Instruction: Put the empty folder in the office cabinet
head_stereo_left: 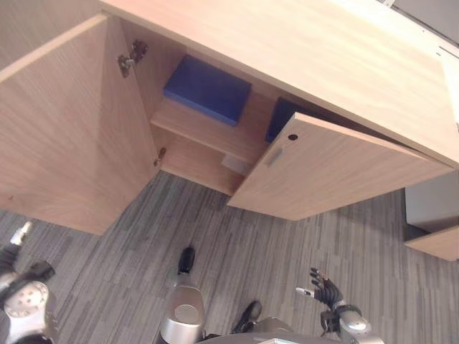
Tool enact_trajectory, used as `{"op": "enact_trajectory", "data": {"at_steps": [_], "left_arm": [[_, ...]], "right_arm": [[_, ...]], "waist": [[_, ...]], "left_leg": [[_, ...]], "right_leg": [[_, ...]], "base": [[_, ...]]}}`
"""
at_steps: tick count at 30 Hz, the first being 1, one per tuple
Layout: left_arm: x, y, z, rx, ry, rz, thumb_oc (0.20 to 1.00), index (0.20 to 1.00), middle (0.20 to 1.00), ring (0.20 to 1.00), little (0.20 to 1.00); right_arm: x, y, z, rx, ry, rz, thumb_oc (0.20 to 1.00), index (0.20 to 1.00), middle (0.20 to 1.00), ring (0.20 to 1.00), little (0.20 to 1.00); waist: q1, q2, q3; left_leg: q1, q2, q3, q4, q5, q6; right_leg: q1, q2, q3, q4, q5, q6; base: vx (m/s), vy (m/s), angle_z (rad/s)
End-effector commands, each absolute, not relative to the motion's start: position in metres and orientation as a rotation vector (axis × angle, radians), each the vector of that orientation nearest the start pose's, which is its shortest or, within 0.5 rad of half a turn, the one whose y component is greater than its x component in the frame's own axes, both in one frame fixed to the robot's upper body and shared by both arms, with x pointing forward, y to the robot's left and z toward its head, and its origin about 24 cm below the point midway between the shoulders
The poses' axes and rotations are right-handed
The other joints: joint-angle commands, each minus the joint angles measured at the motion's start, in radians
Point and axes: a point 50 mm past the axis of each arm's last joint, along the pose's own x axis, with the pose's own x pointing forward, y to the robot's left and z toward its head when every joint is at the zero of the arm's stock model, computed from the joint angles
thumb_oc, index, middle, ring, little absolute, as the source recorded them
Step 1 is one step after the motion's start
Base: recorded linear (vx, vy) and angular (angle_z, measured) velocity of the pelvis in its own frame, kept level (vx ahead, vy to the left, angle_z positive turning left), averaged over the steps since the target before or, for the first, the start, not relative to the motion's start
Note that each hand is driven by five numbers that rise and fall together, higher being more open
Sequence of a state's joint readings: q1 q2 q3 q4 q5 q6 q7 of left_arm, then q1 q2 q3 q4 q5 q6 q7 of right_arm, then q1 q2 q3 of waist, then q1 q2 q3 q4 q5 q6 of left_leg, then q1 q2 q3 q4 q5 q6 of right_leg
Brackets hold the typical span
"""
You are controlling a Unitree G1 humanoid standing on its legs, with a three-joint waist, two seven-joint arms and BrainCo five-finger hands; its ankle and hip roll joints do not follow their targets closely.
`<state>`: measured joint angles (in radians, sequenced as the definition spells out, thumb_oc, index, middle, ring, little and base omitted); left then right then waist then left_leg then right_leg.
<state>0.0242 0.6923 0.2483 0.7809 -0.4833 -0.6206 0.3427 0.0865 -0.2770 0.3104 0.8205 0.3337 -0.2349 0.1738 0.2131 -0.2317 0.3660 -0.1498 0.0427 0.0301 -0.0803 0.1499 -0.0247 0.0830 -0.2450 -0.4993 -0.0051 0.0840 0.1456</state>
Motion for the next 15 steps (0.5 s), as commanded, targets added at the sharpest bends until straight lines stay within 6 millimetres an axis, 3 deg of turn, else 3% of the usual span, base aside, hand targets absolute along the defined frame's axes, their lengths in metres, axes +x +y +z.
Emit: {"op": "enact_trajectory", "data": {"at_steps": [1,2,7,11,15], "left_arm": [[0.158,0.423,0.051,0.297,-0.110,0.991,1.000,1.000,1.000,1.000,1.000],[0.166,0.433,0.071,0.304,-0.157,1.012,1.000,1.000,1.000,1.000,1.000],[0.173,0.457,0.110,0.321,-0.216,1.074,1.000,1.000,1.000,1.000,1.000],[0.180,0.461,0.121,0.337,-0.208,1.038,1.000,1.000,1.000,1.000,1.000],[0.203,0.451,0.121,0.339,-0.160,0.831,1.000,1.000,1.000,1.000,1.000]], "right_arm": [[0.169,-0.224,-0.101,-0.123,0.620,0.187,1.000,1.000,1.000,1.000,1.000],[0.174,-0.227,-0.097,-0.123,0.600,0.180,1.000,1.000,1.000,1.000,1.000],[0.189,-0.232,-0.087,-0.132,0.561,0.187,1.000,1.000,1.000,1.000,1.000],[0.196,-0.234,-0.081,-0.136,0.537,0.190,1.000,1.000,1.000,1.000,1.000],[0.204,-0.235,-0.074,-0.121,0.499,0.194,1.000,1.000,1.000,1.000,1.000]], "waist": [[0.005,0.083,-0.021],[-0.002,0.073,-0.008],[-0.018,0.048,0.025],[-0.025,0.030,0.044],[-0.036,0.011,0.056]], "left_leg": [[0.077,0.036,0.039,0.012,-0.109,0.016],[0.060,0.039,0.047,0.014,-0.110,0.017],[0.028,0.053,0.068,0.020,-0.118,0.012],[0.013,0.064,0.076,0.025,-0.122,0.009],[0.016,0.077,0.087,0.028,-0.132,0.004]], "right_leg": [[-0.039,0.021,0.073,0.031,-0.014,0.032],[-0.055,0.022,0.084,0.031,-0.012,0.034],[-0.092,0.030,0.106,0.029,-0.006,0.037],[-0.111,0.039,0.121,0.032,-0.004,0.036],[-0.124,0.052,0.136,0.035,-0.002,0.036]], "base": [[-0.09,0.069,0.00],[-0.11,0.089,-0.02],[-0.07,0.048,-0.01],[-0.05,-0.008,-0.04],[-0.02,-0.066,-0.03]]}}
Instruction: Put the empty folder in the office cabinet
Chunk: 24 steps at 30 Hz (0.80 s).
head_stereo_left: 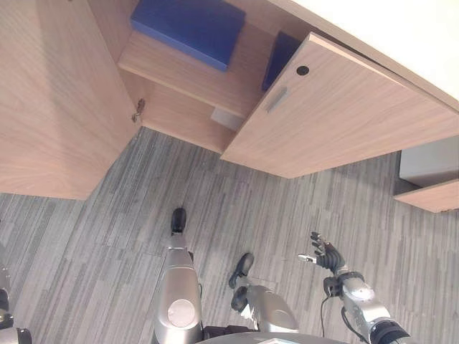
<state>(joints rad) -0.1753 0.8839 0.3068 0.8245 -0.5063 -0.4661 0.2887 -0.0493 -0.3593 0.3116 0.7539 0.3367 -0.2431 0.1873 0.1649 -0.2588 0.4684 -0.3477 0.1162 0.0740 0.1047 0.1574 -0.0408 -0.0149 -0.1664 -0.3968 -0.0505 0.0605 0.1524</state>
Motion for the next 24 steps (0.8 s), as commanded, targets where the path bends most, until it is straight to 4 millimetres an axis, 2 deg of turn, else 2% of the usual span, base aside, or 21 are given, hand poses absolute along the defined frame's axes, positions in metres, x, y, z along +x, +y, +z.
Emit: {"op": "enact_trajectory", "data": {"at_steps": [1,4,6,7,8,9,12,13,16,21,24], "left_arm": [[0.203,0.451,0.121,0.339,-0.160,0.831,1.000,1.000,1.000,1.000,1.000],[0.217,0.432,0.105,0.316,-0.116,0.662,1.000,1.000,1.000,1.000,1.000],[0.227,0.403,0.077,0.260,-0.082,0.525,1.000,1.000,1.000,1.000,1.000],[0.227,0.403,0.077,0.260,-0.082,0.525,1.000,1.000,1.000,1.000,1.000],[0.228,0.390,0.064,0.252,-0.065,0.486,1.000,1.000,1.000,1.000,1.000],[0.225,0.365,0.037,0.224,-0.019,0.416,1.000,1.000,1.000,1.000,1.000],[0.216,0.336,0.004,0.190,0.038,0.368,1.000,1.000,1.000,1.000,1.000],[0.216,0.336,0.004,0.190,0.038,0.368,1.000,1.000,1.000,1.000,1.000],[0.204,0.310,-0.021,0.136,0.093,0.329,1.000,1.000,1.000,1.000,1.000],[0.197,0.297,-0.035,0.093,0.127,0.317,1.000,1.000,1.000,1.000,1.000],[0.193,0.288,-0.045,0.066,0.161,0.307,1.000,1.000,1.000,1.000,1.000]], "right_arm": [[0.204,-0.235,-0.074,-0.121,0.499,0.194,1.000,1.000,1.000,1.000,1.000],[0.208,-0.235,-0.071,-0.092,0.482,0.201,1.000,1.000,1.000,1.000,1.000],[0.210,-0.233,-0.069,-0.082,0.475,0.220,1.000,1.000,1.000,1.000,1.000],[0.210,-0.233,-0.069,-0.082,0.475,0.220,1.000,1.000,1.000,1.000,1.000],[0.209,-0.232,-0.070,-0.080,0.476,0.222,1.000,1.000,1.000,1.000,1.000],[0.207,-0.230,-0.072,-0.061,0.479,0.209,1.000,1.000,1.000,1.000,1.000],[0.202,-0.229,-0.075,-0.061,0.489,0.204,1.000,1.000,1.000,1.000,1.000],[0.202,-0.229,-0.075,-0.061,0.489,0.204,1.000,1.000,1.000,1.000,1.000],[0.193,-0.227,-0.081,-0.060,0.507,0.180,1.000,1.000,1.000,1.000,1.000],[0.185,-0.231,-0.086,-0.053,0.526,0.131,1.000,1.000,1.000,1.000,1.000],[0.178,-0.234,-0.091,-0.055,0.549,0.101,1.000,1.000,1.000,1.000,1.000]], "waist": [[0.012,0.038,-0.046],[0.004,0.037,-0.047],[-0.004,0.045,-0.052],[-0.004,0.045,-0.052],[-0.006,0.049,-0.057],[-0.010,0.061,-0.067],[-0.025,0.080,-0.084],[-0.025,0.080,-0.084],[-0.046,0.110,-0.122],[-0.064,0.141,-0.168],[-0.087,0.170,-0.211]], "left_leg": [[0.213,0.003,0.044,-0.157,-0.139,0.020],[0.227,0.005,0.052,-0.157,-0.145,0.020],[0.244,0.000,0.061,-0.158,-0.149,0.024],[0.244,0.000,0.061,-0.158,-0.149,0.024],[0.249,-0.003,0.061,-0.160,-0.149,0.026],[0.265,-0.008,0.063,-0.169,-0.145,0.027],[0.291,-0.013,0.069,-0.179,-0.140,0.025],[0.291,-0.013,0.069,-0.179,-0.140,0.025],[0.323,-0.014,0.079,-0.192,-0.133,0.014],[0.343,-0.016,0.085,-0.192,-0.130,0.001],[0.367,-0.019,0.095,-0.192,-0.130,-0.007]], "right_leg": [[-0.026,-0.027,0.034,0.081,0.021,0.030],[-0.025,-0.023,0.040,0.079,0.025,0.031],[-0.020,-0.022,0.047,0.073,0.028,0.032],[-0.020,-0.022,0.047,0.073,0.028,0.032],[-0.017,-0.021,0.049,0.071,0.029,0.032],[-0.006,-0.018,0.051,0.066,0.029,0.033],[0.007,-0.012,0.054,0.059,0.027,0.033],[0.007,-0.012,0.054,0.059,0.027,0.033],[0.033,-0.008,0.057,0.035,0.029,0.027],[0.057,-0.008,0.061,0.010,0.029,0.019],[0.076,-0.009,0.071,-0.003,0.024,0.011]], "base": [[0.01,-0.082,-0.04],[0.02,-0.077,0.02],[0.03,-0.105,0.01],[0.02,-0.079,-0.15],[0.04,-0.107,-0.21],[0.05,-0.135,-0.25],[0.03,-0.092,-0.14],[0.02,-0.032,-0.16],[0.07,-0.089,-0.17],[0.05,-0.059,-0.24],[0.08,-0.013,-0.24]]}}
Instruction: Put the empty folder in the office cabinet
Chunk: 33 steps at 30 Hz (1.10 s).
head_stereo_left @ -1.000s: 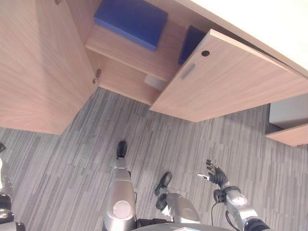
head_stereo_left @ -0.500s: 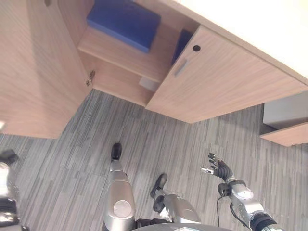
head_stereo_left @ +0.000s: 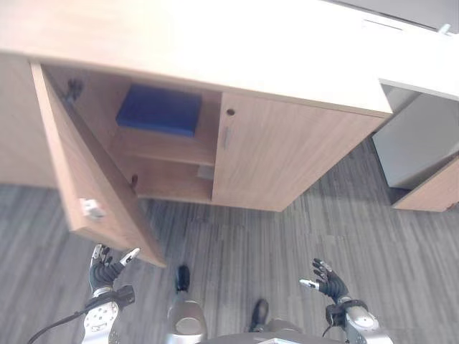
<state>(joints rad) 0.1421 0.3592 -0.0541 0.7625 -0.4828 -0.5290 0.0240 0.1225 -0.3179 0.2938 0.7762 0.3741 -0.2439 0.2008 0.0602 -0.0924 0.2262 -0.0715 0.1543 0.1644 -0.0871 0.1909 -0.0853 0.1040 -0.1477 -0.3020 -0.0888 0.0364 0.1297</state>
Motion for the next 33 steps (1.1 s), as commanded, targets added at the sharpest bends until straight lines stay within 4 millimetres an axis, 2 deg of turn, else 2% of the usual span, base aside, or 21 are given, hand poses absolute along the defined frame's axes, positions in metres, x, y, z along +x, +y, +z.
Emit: {"op": "enact_trajectory", "data": {"at_steps": [1,3,5,10,12,14,15,18,24,25,27,28,29,30,33], "left_arm": [[0.194,0.284,-0.048,0.063,0.177,0.299,1.000,1.000,1.000,1.000,1.000],[0.195,0.276,-0.060,0.052,0.256,0.282,1.000,1.000,1.000,1.000,1.000],[0.197,0.273,-0.065,0.038,0.306,0.270,1.000,1.000,1.000,1.000,1.000],[0.206,0.275,-0.063,0.062,0.316,0.320,1.000,1.000,1.000,1.000,1.000],[0.209,0.279,-0.058,0.055,0.291,0.365,1.000,1.000,1.000,1.000,1.000],[0.219,0.300,-0.046,0.050,0.268,0.436,1.000,1.000,1.000,1.000,1.000],[0.219,0.300,-0.046,0.050,0.268,0.436,1.000,1.000,1.000,1.000,1.000],[0.224,0.326,-0.032,0.063,0.261,0.479,1.000,1.000,1.000,1.000,1.000],[0.221,0.334,-0.031,0.053,0.275,0.488,1.000,1.000,1.000,1.000,1.000],[0.214,0.329,-0.042,0.020,0.339,0.451,1.000,1.000,1.000,1.000,1.000],[0.214,0.329,-0.042,0.020,0.339,0.451,1.000,1.000,1.000,1.000,1.000],[0.210,0.321,-0.051,0.015,0.387,0.407,1.000,1.000,1.000,1.000,1.000],[0.200,0.301,-0.069,-0.024,0.443,0.389,1.000,1.000,1.000,1.000,1.000],[0.200,0.301,-0.069,-0.024,0.443,0.389,1.000,1.000,1.000,1.000,1.000],[0.186,0.280,-0.089,-0.052,0.532,0.325,1.000,1.000,1.000,1.000,1.000]], "right_arm": [[0.176,-0.235,-0.092,-0.059,0.558,0.090,1.000,1.000,1.000,1.000,1.000],[0.171,-0.238,-0.095,-0.069,0.578,0.066,1.000,1.000,1.000,1.000,1.000],[0.170,-0.240,-0.097,-0.075,0.586,0.065,1.000,1.000,1.000,1.000,1.000],[0.170,-0.240,-0.097,-0.114,0.609,0.100,1.000,1.000,1.000,1.000,1.000],[0.169,-0.241,-0.098,-0.124,0.618,0.114,1.000,1.000,1.000,1.000,1.000],[0.165,-0.243,-0.100,-0.154,0.648,0.143,1.000,1.000,1.000,1.000,1.000],[0.165,-0.243,-0.100,-0.154,0.648,0.143,1.000,1.000,1.000,1.000,1.000],[0.161,-0.247,-0.101,-0.169,0.668,0.153,1.000,1.000,1.000,1.000,1.000],[0.159,-0.248,-0.102,-0.171,0.674,0.155,1.000,1.000,1.000,1.000,1.000],[0.158,-0.246,-0.103,-0.170,0.679,0.159,1.000,1.000,1.000,1.000,1.000],[0.158,-0.246,-0.103,-0.170,0.679,0.159,1.000,1.000,1.000,1.000,1.000],[0.158,-0.245,-0.104,-0.162,0.680,0.156,1.000,1.000,1.000,1.000,1.000],[0.160,-0.242,-0.104,-0.153,0.682,0.157,1.000,1.000,1.000,1.000,1.000],[0.160,-0.242,-0.104,-0.153,0.682,0.157,1.000,1.000,1.000,1.000,1.000],[0.163,-0.237,-0.106,-0.139,0.680,0.154,1.000,1.000,1.000,1.000,1.000]], "waist": [[0.009,0.015,0.016],[-0.016,0.040,-0.021],[-0.034,0.050,-0.038],[-0.072,0.072,-0.067],[-0.084,0.079,-0.075],[-0.112,0.095,-0.095],[-0.112,0.095,-0.095],[-0.128,0.108,-0.109],[-0.128,0.111,-0.114],[-0.123,0.112,-0.115],[-0.123,0.112,-0.115],[-0.117,0.112,-0.113],[-0.105,0.109,-0.110],[-0.105,0.109,-0.110],[-0.088,0.106,-0.109]], "left_leg": [[0.101,-0.059,0.009,0.000,-0.165,0.035],[0.128,-0.058,0.025,0.000,-0.165,0.029],[0.147,-0.056,0.037,0.000,-0.169,0.027],[0.184,-0.053,0.062,0.000,-0.177,0.025],[0.196,-0.054,0.068,0.000,-0.181,0.025],[0.219,-0.052,0.081,0.000,-0.187,0.024],[0.219,-0.052,0.081,0.000,-0.187,0.024],[0.237,-0.053,0.090,0.000,-0.193,0.024],[0.240,-0.054,0.091,0.000,-0.197,0.026],[0.239,-0.054,0.087,0.001,-0.200,0.028],[0.239,-0.054,0.087,0.001,-0.200,0.028],[0.238,-0.053,0.083,0.001,-0.200,0.030],[0.235,-0.053,0.073,0.000,-0.200,0.035],[0.235,-0.053,0.073,0.000,-0.200,0.035],[0.226,-0.052,0.065,0.000,-0.195,0.036]], "right_leg": [[-0.036,-0.029,-0.018,0.030,0.046,0.031],[-0.018,-0.031,-0.005,0.024,0.038,0.024],[-0.007,-0.031,0.004,0.022,0.033,0.020],[0.013,-0.034,0.022,0.022,0.023,0.016],[0.020,-0.035,0.028,0.021,0.020,0.016],[0.034,-0.040,0.041,0.022,0.014,0.017],[0.034,-0.040,0.041,0.022,0.014,0.017],[0.047,-0.049,0.042,0.023,0.010,0.022],[0.050,-0.051,0.040,0.023,0.007,0.023],[0.051,-0.051,0.038,0.025,0.004,0.022],[0.051,-0.051,0.038,0.025,0.004,0.022],[0.052,-0.050,0.034,0.026,0.001,0.021],[0.054,-0.047,0.028,0.028,-0.002,0.016],[0.054,-0.047,0.028,0.028,-0.002,0.016],[0.052,-0.047,0.014,0.028,0.000,0.014]], "base": [[0.10,0.020,-0.29],[0.15,0.044,-0.20],[0.12,0.020,-0.23],[0.08,0.019,-0.24],[0.07,0.031,-0.13],[0.09,0.036,-0.28],[0.07,0.014,-0.27],[0.06,0.007,-0.16],[0.00,-0.007,0.00],[-0.01,-0.036,0.01],[-0.01,-0.018,0.01],[-0.07,-0.088,0.00],[-0.07,-0.088,0.00],[-0.08,-0.090,0.01],[-0.05,-0.067,0.08]]}}
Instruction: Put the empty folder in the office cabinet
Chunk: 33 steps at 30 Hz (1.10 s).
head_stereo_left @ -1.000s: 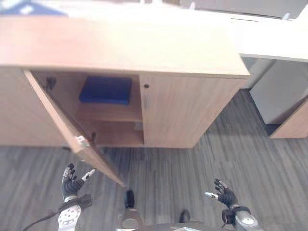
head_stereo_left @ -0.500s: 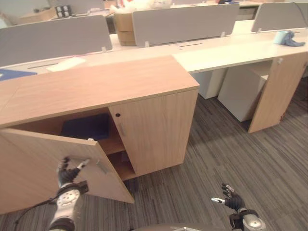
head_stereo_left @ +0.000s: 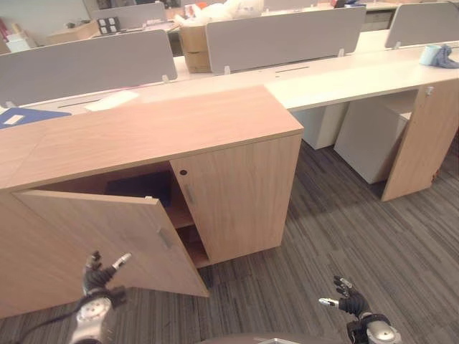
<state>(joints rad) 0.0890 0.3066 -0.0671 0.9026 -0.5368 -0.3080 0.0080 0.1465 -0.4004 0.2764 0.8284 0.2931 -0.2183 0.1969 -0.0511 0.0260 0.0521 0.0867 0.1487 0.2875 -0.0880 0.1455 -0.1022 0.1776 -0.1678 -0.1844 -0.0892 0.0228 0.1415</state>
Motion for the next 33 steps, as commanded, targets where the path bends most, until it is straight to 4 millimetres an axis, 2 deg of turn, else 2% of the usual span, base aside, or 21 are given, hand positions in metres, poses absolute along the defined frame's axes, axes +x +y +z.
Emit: {"op": "enact_trajectory", "data": {"at_steps": [1,3,5,7,8,9,10,12,13,14,15,18,21,22,23,24,27,28,29,30,33], "left_arm": [[0.180,0.275,-0.095,-0.064,0.564,0.302,1.000,1.000,1.000,1.000,1.000],[0.164,0.263,-0.109,-0.104,0.634,0.287,1.000,1.000,1.000,1.000,1.000],[0.164,0.263,-0.109,-0.104,0.634,0.287,1.000,1.000,1.000,1.000,1.000],[0.156,0.259,-0.116,-0.125,0.674,0.302,1.000,1.000,1.000,1.000,1.000],[0.145,0.256,-0.123,-0.129,0.731,0.307,1.000,1.000,1.000,1.000,1.000],[0.145,0.256,-0.123,-0.129,0.731,0.307,1.000,1.000,1.000,1.000,1.000],[0.133,0.246,-0.134,-0.084,0.826,0.218,1.000,1.000,1.000,1.000,1.000],[0.133,0.246,-0.134,-0.084,0.826,0.218,1.000,1.000,1.000,1.000,1.000],[0.123,0.237,-0.141,-0.052,0.890,0.161,1.000,1.000,1.000,1.000,1.000],[0.123,0.237,-0.141,-0.052,0.890,0.161,1.000,1.000,1.000,1.000,1.000],[0.117,0.229,-0.147,-0.051,0.924,0.125,1.000,1.000,1.000,1.000,1.000],[0.117,0.226,-0.147,-0.059,0.929,0.127,1.000,1.000,1.000,1.000,1.000],[0.124,0.220,-0.146,-0.076,0.921,0.089,1.000,1.000,1.000,1.000,1.000],[0.124,0.220,-0.146,-0.076,0.921,0.089,1.000,1.000,1.000,1.000,1.000],[0.122,0.216,-0.147,-0.086,0.924,0.083,1.000,1.000,1.000,1.000,1.000],[0.118,0.215,-0.149,-0.090,0.933,0.077,1.000,1.000,1.000,1.000,1.000],[0.111,0.215,-0.151,-0.086,0.959,0.065,1.000,1.000,1.000,1.000,1.000],[0.111,0.215,-0.151,-0.086,0.959,0.065,1.000,1.000,1.000,1.000,1.000],[0.106,0.216,-0.153,-0.089,0.973,0.070,1.000,1.000,1.000,1.000,1.000],[0.103,0.217,-0.154,-0.091,0.984,0.077,1.000,1.000,1.000,1.000,1.000],[0.099,0.219,-0.155,-0.093,0.998,0.087,1.000,1.000,1.000,1.000,1.000]], "right_arm": [[0.163,-0.235,-0.107,-0.135,0.681,0.154,1.000,1.000,1.000,1.000,1.000],[0.164,-0.231,-0.109,-0.125,0.685,0.154,1.000,1.000,1.000,1.000,1.000],[0.164,-0.231,-0.109,-0.125,0.685,0.154,1.000,1.000,1.000,1.000,1.000],[0.165,-0.228,-0.110,-0.117,0.695,0.152,1.000,1.000,1.000,1.000,1.000],[0.163,-0.226,-0.113,-0.115,0.711,0.148,1.000,1.000,1.000,1.000,1.000],[0.163,-0.226,-0.113,-0.115,0.711,0.148,1.000,1.000,1.000,1.000,1.000],[0.159,-0.223,-0.119,-0.119,0.737,0.132,1.000,1.000,1.000,1.000,1.000],[0.159,-0.223,-0.119,-0.119,0.737,0.132,1.000,1.000,1.000,1.000,1.000],[0.158,-0.221,-0.122,-0.135,0.754,0.121,1.000,1.000,1.000,1.000,1.000],[0.158,-0.221,-0.122,-0.135,0.754,0.121,1.000,1.000,1.000,1.000,1.000],[0.157,-0.218,-0.126,-0.207,0.783,0.177,1.000,1.000,1.000,1.000,1.000],[0.158,-0.217,-0.126,-0.241,0.788,0.220,1.000,1.000,1.000,1.000,1.000],[0.165,-0.220,-0.125,-0.266,0.809,0.242,1.000,1.000,1.000,1.000,1.000],[0.165,-0.220,-0.125,-0.266,0.809,0.242,1.000,1.000,1.000,1.000,1.000],[0.166,-0.225,-0.125,-0.265,0.830,0.204,1.000,1.000,1.000,1.000,1.000],[0.164,-0.230,-0.125,-0.268,0.840,0.183,1.000,1.000,1.000,1.000,1.000],[0.164,-0.233,-0.125,-0.255,0.841,0.156,1.000,1.000,1.000,1.000,1.000],[0.164,-0.233,-0.125,-0.255,0.841,0.156,1.000,1.000,1.000,1.000,1.000],[0.163,-0.233,-0.126,-0.253,0.850,0.154,1.000,1.000,1.000,1.000,1.000],[0.163,-0.232,-0.126,-0.252,0.859,0.155,1.000,1.000,1.000,1.000,1.000],[0.159,-0.230,-0.129,-0.252,0.872,0.165,1.000,1.000,1.000,1.000,1.000]], "waist": [[0.031,-0.014,0.066],[0.048,-0.018,0.073],[0.048,-0.018,0.073],[0.056,-0.021,0.075],[0.061,-0.025,0.076],[0.061,-0.025,0.076],[0.064,-0.029,0.078],[0.064,-0.029,0.078],[0.058,-0.031,0.081],[0.058,-0.031,0.081],[0.055,-0.030,0.087],[0.056,-0.027,0.097],[0.069,-0.010,0.131],[0.069,-0.010,0.131],[0.079,-0.005,0.143],[0.088,-0.004,0.153],[0.095,-0.013,0.164],[0.095,-0.013,0.164],[0.096,-0.018,0.165],[0.095,-0.021,0.164],[0.093,-0.020,0.159]], "left_leg": [[0.067,-0.045,-0.058,0.001,-0.148,0.053],[0.066,-0.043,-0.057,0.001,-0.148,0.054],[0.066,-0.043,-0.057,0.001,-0.148,0.054],[0.062,-0.042,-0.061,0.001,-0.145,0.055],[0.057,-0.041,-0.071,0.001,-0.146,0.057],[0.057,-0.041,-0.071,0.001,-0.146,0.057],[0.047,-0.038,-0.099,0.001,-0.143,0.062],[0.047,-0.038,-0.099,0.001,-0.143,0.062],[0.040,-0.036,-0.131,0.001,-0.145,0.067],[0.040,-0.036,-0.131,0.001,-0.145,0.067],[0.030,-0.022,-0.155,0.001,-0.135,0.058],[0.021,-0.015,-0.166,0.001,-0.126,0.050],[-0.025,0.010,-0.200,0.001,-0.075,0.012],[-0.025,0.010,-0.200,0.001,-0.075,0.012],[-0.039,0.006,-0.213,0.001,-0.057,0.004],[-0.063,-0.010,-0.215,0.045,-0.062,0.007],[-0.088,-0.091,-0.196,0.196,-0.161,0.038],[-0.088,-0.091,-0.196,0.196,-0.161,0.038],[-0.092,-0.130,-0.183,0.254,-0.212,0.056],[-0.092,-0.150,-0.178,0.278,-0.238,0.068],[-0.079,-0.173,-0.180,0.276,-0.255,0.086]], "right_leg": [[-0.021,-0.030,-0.113,0.028,0.016,0.004],[-0.012,-0.034,-0.137,0.028,0.017,0.008],[-0.012,-0.034,-0.137,0.028,0.017,0.008],[-0.011,-0.034,-0.140,0.032,0.015,0.007],[-0.012,-0.033,-0.139,0.037,0.009,0.007],[-0.012,-0.033,-0.139,0.037,0.009,0.007],[-0.020,-0.025,-0.112,0.058,-0.005,0.001],[-0.020,-0.025,-0.112,0.058,-0.005,0.001],[-0.027,-0.005,-0.075,0.071,-0.023,-0.011],[-0.027,-0.005,-0.075,0.071,-0.023,-0.011],[-0.034,0.028,-0.054,0.072,-0.041,-0.032],[-0.037,0.047,-0.048,0.067,-0.048,-0.045],[-0.051,0.087,-0.048,0.051,-0.050,-0.075],[-0.051,0.087,-0.048,0.051,-0.050,-0.075],[-0.053,0.094,-0.053,0.048,-0.048,-0.084],[-0.052,0.090,-0.062,0.054,-0.047,-0.090],[-0.052,0.072,-0.089,0.058,-0.041,-0.092],[-0.052,0.072,-0.089,0.058,-0.041,-0.092],[-0.052,0.065,-0.092,0.057,-0.036,-0.092],[-0.053,0.062,-0.092,0.058,-0.035,-0.091],[-0.056,0.066,-0.087,0.062,-0.034,-0.088]], "base": [[-0.08,-0.090,0.20],[-0.08,-0.086,0.19],[-0.04,-0.042,0.04],[-0.07,-0.090,0.07],[-0.06,-0.077,0.09],[-0.16,-0.232,0.17],[-0.11,-0.155,0.09],[-0.10,-0.159,0.16],[-0.09,-0.163,0.22],[-0.23,-0.414,0.34],[-0.15,-0.250,0.12],[-0.20,-0.281,0.61],[-0.19,-0.201,0.21],[-0.22,-0.235,0.48],[-0.18,-0.167,0.81],[-0.24,-0.215,0.85],[-0.13,-0.081,0.40],[-0.08,-0.010,0.43],[-0.06,0.014,0.21],[-0.07,0.029,0.19],[0.00,0.061,0.19]]}}
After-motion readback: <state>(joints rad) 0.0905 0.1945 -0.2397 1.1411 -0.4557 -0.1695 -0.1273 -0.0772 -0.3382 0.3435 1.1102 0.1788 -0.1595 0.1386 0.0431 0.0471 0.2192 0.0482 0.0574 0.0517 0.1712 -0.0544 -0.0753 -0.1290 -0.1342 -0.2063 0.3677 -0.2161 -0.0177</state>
